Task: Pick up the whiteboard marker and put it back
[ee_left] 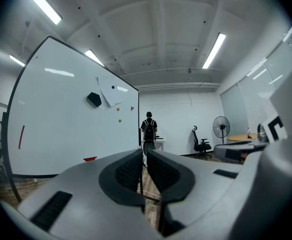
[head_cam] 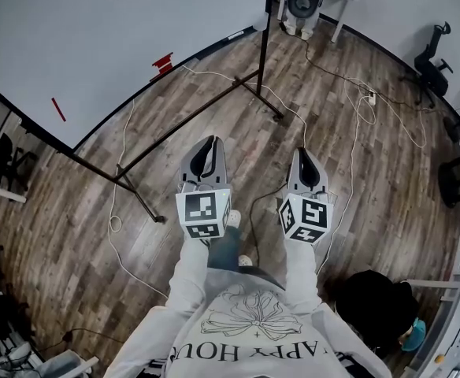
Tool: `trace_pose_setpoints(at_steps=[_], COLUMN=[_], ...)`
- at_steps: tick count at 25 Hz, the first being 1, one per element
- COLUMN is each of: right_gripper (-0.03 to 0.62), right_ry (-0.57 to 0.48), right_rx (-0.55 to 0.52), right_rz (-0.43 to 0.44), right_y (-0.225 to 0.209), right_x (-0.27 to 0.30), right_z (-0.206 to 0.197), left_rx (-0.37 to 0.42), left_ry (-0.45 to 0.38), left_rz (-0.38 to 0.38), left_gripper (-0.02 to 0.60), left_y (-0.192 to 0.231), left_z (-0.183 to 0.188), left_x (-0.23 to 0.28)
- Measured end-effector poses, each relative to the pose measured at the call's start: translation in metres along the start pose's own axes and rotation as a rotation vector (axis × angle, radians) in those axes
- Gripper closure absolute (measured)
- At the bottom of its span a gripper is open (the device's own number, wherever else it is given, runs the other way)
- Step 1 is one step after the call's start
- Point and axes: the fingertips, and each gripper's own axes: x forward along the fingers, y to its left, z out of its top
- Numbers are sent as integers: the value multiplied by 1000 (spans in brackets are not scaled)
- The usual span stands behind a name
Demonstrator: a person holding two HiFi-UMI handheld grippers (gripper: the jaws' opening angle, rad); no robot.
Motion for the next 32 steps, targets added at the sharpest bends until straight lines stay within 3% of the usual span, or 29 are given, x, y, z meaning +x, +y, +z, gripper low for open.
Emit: trace_pose_setpoints(at_steps=[8, 14, 16, 23, 32], right_gripper=[589, 590, 589, 590, 589], right_ry=[13, -10, -19, -30, 8], right_rx=[-1, 1, 2, 11, 27], right_rz=[-24, -48, -54, -63, -64], right_y=[-26, -44, -47, -52, -58], right_x=[73, 152, 181, 280, 361], right_z=[-7, 12, 19, 36, 25], left_rx=[-38, -39, -32, -25, -25], left_ry=[0, -7, -7, -3, 57], left_rz=[-19, -51, -69, -86, -95], left_gripper=[571, 563, 518, 517, 491], left_y=[13, 31, 39, 77, 107], left_z=[-8, 4, 10, 22, 5], left_x=[83, 169, 198, 291, 365])
